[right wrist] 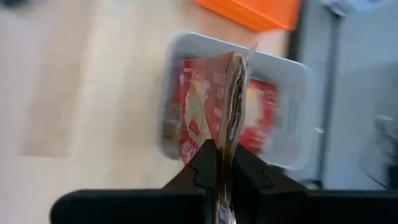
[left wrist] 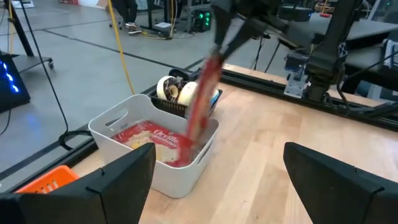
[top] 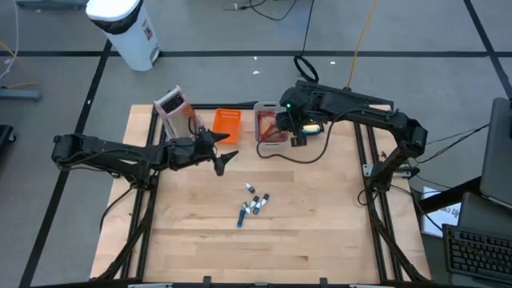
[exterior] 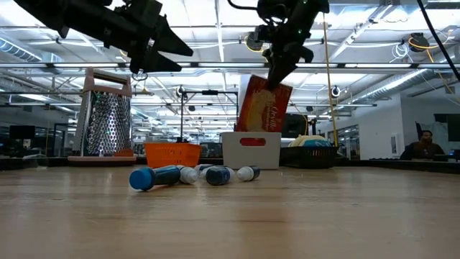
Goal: Pick & Place Food Item
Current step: Put the red popcorn package into the gray bin
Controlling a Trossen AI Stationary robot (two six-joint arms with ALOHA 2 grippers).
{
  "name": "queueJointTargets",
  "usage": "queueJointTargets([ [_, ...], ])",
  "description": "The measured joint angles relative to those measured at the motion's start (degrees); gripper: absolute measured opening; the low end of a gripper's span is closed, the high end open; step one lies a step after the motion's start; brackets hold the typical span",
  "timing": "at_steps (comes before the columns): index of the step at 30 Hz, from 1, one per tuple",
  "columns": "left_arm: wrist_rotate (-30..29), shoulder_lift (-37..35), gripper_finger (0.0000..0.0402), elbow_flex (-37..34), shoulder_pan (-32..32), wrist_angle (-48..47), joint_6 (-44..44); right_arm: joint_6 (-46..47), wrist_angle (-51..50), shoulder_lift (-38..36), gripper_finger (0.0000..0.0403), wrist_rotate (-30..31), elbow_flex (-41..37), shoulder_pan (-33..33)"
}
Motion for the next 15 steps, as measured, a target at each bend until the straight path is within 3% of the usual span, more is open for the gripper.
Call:
queueJointTargets([
  [3, 0.0, 0.0, 0.0356, 0.0, 0.0, 0.0, 0.0, 0.6, -0.7, 0.0, 0.0009, -4.1, 0.0, 0.5],
  [15, 0.0, 0.0, 0.0356, 0.0, 0.0, 0.0, -0.3, 0.8, 0.7, 5.2, 0.002, -2.9, 0.0, 0.2],
])
